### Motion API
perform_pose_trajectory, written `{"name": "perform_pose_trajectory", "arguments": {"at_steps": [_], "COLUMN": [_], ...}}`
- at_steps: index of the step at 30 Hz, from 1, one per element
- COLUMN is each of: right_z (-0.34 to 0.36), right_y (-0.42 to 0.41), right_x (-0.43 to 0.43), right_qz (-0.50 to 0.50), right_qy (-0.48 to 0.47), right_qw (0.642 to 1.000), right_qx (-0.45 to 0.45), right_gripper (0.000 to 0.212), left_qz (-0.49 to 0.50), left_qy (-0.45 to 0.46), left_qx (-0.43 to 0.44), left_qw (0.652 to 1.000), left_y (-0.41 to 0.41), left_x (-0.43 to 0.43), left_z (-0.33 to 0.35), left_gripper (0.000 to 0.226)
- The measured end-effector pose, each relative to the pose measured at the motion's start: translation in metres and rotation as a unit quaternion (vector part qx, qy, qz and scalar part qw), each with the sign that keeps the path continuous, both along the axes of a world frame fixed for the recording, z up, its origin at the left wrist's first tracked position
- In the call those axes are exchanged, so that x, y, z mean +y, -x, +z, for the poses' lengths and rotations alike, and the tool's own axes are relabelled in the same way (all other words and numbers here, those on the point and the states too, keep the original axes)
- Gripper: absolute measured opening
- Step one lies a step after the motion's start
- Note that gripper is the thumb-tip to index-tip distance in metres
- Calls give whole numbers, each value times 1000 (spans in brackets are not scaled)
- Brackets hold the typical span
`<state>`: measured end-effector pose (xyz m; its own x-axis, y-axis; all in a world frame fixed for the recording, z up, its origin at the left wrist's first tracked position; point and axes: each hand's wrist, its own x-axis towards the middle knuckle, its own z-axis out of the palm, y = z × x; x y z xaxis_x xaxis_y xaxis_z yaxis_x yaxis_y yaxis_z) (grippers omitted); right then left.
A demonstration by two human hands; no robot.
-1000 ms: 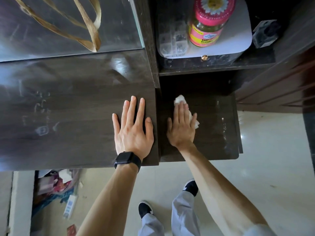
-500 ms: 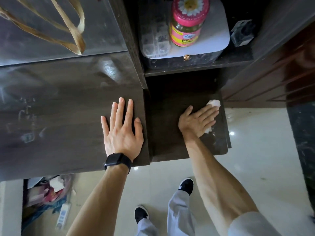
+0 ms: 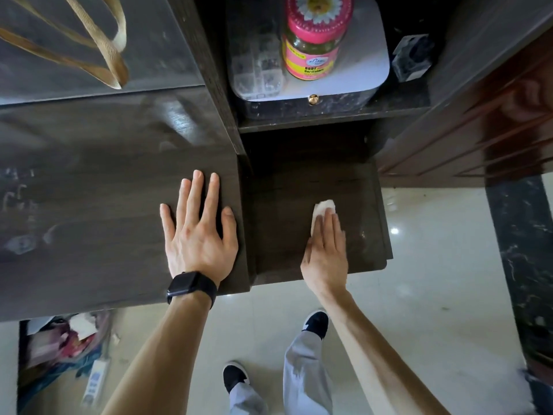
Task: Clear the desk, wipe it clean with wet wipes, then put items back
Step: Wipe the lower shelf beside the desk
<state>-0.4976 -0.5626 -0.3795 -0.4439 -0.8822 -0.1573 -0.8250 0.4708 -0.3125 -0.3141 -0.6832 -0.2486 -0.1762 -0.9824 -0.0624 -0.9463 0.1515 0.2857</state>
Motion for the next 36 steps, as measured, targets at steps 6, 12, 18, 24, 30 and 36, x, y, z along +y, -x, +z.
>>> {"name": "perform_pose_trajectory", "arguments": {"at_steps": [6, 12, 18, 24, 30, 36], "right_z": [1, 0, -6, -4, -7, -9], "right_y": [30, 35, 47, 38, 26, 63], "right_x": [-39, -101, -99, 7, 23, -31], "right_qz": [110, 207, -51, -247, -261, -175], "right_qy": [-49, -36, -45, -26, -26, -28], "right_qw": [991, 975, 997, 968, 965, 984], "right_qx": [52, 69, 45, 35, 21, 33], "right_gripper": [70, 72, 70, 71, 70, 70], "left_qz": [4, 6, 3, -5, -6, -8], "left_qy": [7, 17, 8, 8, 10, 20], "left_qx": [3, 7, 5, 10, 10, 13], "left_qw": [1000, 1000, 1000, 1000, 1000, 1000], "left_y": [1, 2, 1, 0, 0, -1], "left_x": [1, 1, 1, 1, 1, 2], "left_z": [1, 0, 1, 0, 0, -2], "left_gripper": [56, 55, 55, 53, 53, 54]}}
